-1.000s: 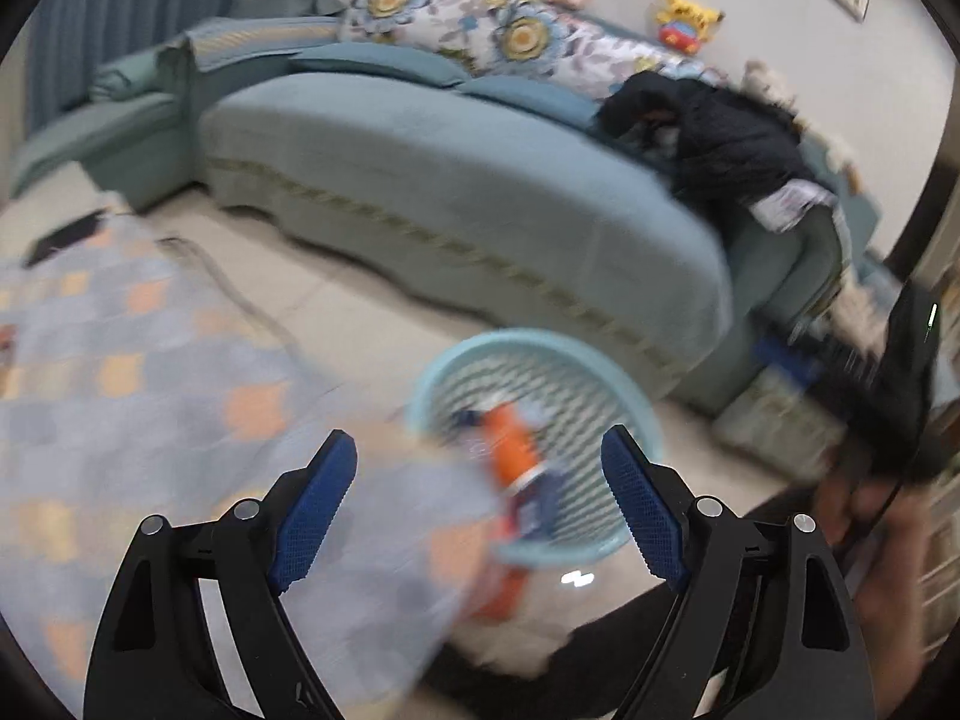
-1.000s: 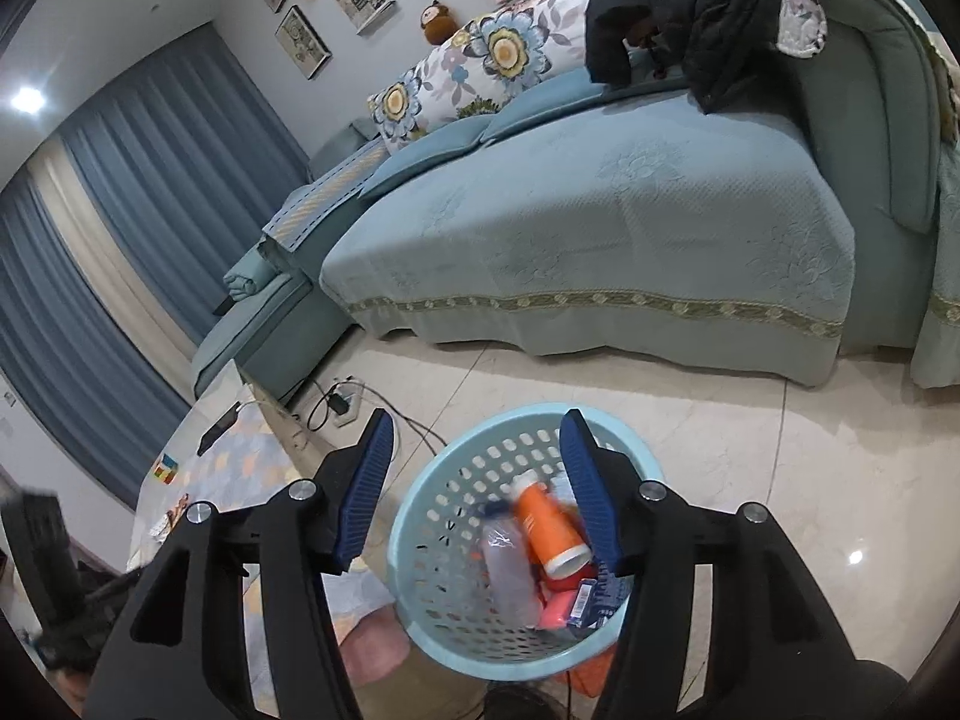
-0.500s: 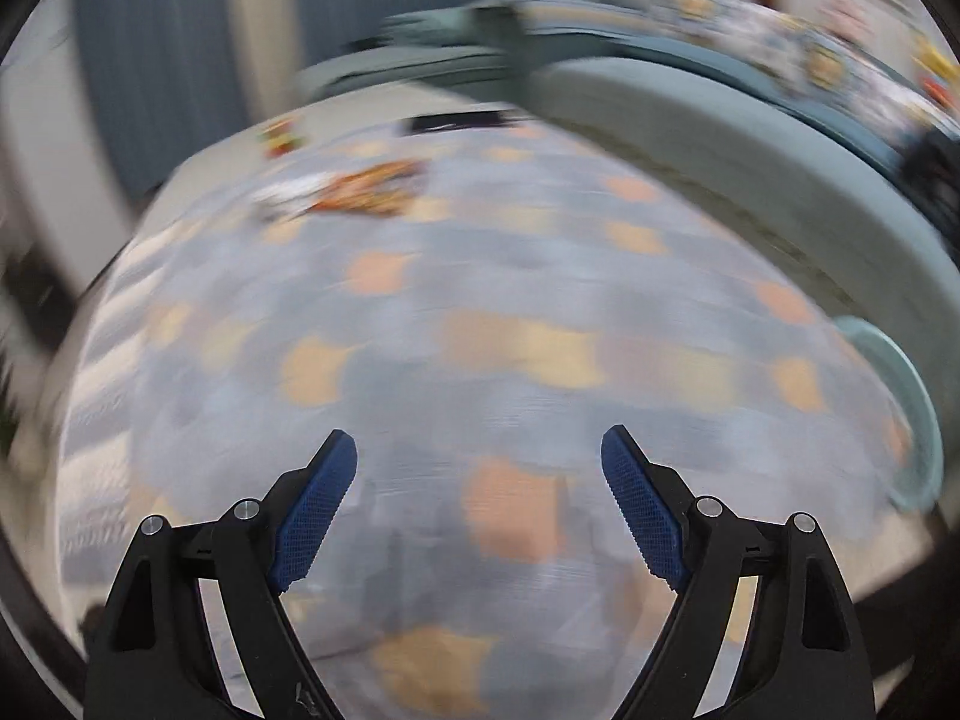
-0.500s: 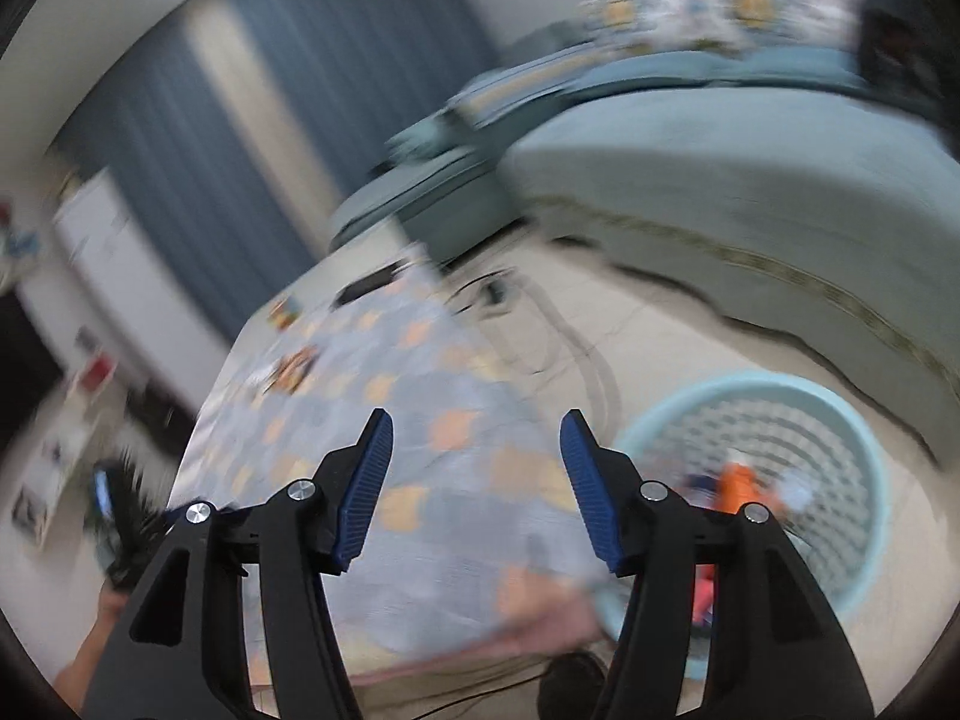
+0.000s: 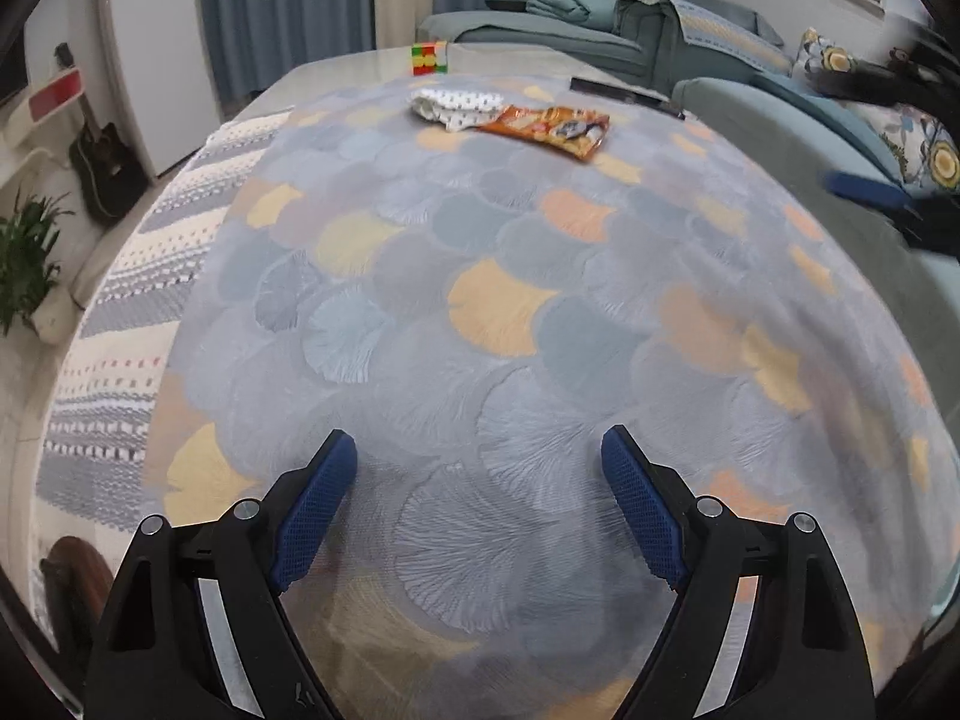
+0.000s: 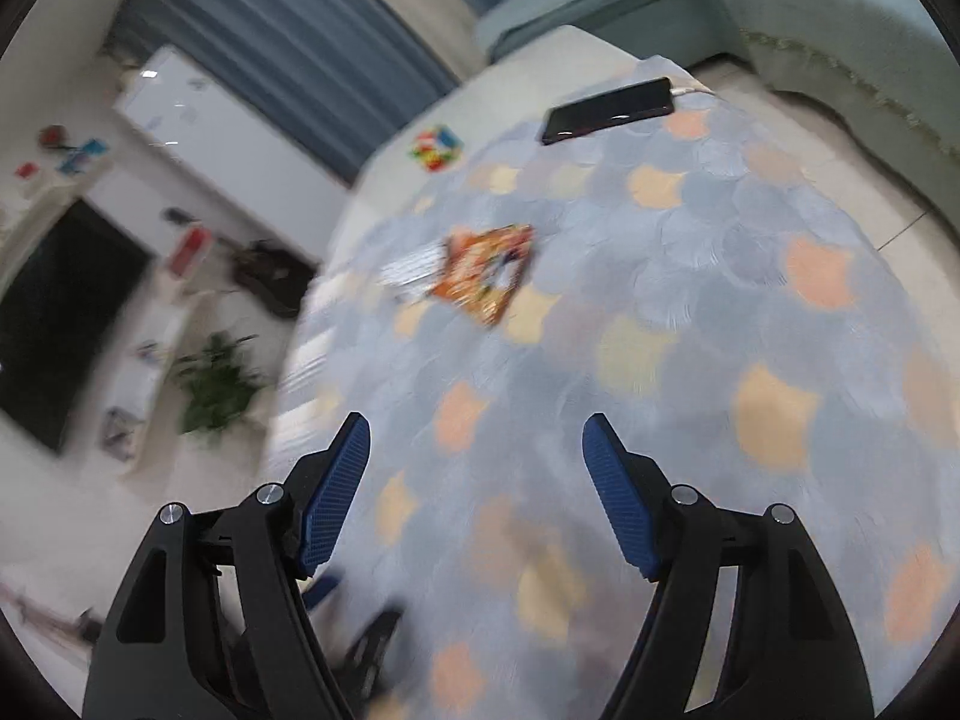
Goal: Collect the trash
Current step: 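Return to the table and grasp the orange panda snack bag with the right gripper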
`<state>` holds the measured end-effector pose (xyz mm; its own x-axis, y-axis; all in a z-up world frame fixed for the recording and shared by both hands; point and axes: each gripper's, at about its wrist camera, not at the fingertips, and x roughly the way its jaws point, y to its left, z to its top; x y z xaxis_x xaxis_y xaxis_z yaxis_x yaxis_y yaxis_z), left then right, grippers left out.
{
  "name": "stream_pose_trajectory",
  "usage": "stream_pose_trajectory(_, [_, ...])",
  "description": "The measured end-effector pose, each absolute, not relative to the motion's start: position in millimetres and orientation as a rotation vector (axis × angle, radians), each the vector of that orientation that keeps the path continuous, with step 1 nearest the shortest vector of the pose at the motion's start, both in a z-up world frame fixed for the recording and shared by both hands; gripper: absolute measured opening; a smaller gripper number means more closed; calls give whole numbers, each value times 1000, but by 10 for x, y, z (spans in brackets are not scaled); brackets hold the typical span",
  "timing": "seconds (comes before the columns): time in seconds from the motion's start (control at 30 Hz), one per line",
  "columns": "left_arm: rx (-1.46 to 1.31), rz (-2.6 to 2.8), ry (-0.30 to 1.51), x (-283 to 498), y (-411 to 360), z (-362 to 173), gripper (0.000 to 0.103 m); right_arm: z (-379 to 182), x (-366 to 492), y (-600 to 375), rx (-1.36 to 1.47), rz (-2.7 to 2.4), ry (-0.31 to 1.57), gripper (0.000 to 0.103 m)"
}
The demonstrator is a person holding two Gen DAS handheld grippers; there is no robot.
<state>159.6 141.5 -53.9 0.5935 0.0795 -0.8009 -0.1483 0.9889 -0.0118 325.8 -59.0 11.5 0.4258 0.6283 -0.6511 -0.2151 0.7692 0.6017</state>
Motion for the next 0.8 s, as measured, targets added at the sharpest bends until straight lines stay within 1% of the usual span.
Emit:
stream_pose_trajectory(0.2, [-63,142,931,1671,1401,-577,84,-378,4004,-193,525,487,1042,70])
stream_pose_trajectory(0.3, [-85,158,939,1756,1417,-576,87,-506,4329,38,503,505,1077,70])
stream_pose_trajectory(0.37, [-105,165,948,1804,1450,-574,87,-533,4472,171,486,514,1052,70])
stream_pose_trajectory(0.43, [-129,153,961,1865,1495,-559,87,-546,4575,316,431,501,1010,70])
stream_pose_trajectory(0.5, [-156,124,969,1935,1564,-531,87,-529,4602,481,296,481,972,70])
stream_pose_trajectory(0.53, [-163,106,959,1997,1616,-488,87,-513,4590,552,225,470,966,68])
stream_pose_trajectory(0.6, [-171,114,923,2095,1726,-395,86,-485,4544,731,20,403,964,46])
stream_pose_trajectory(0.63, [-183,131,892,2152,1810,-322,86,-479,4542,753,-11,415,964,17])
stream_pose_trajectory(0.67, [-206,147,866,2206,1899,-267,86,-484,4545,714,19,460,983,10])
stream_pose_trajectory(0.8, [-288,214,771,2652,2165,-69,86,-488,4465,481,61,527,982,7])
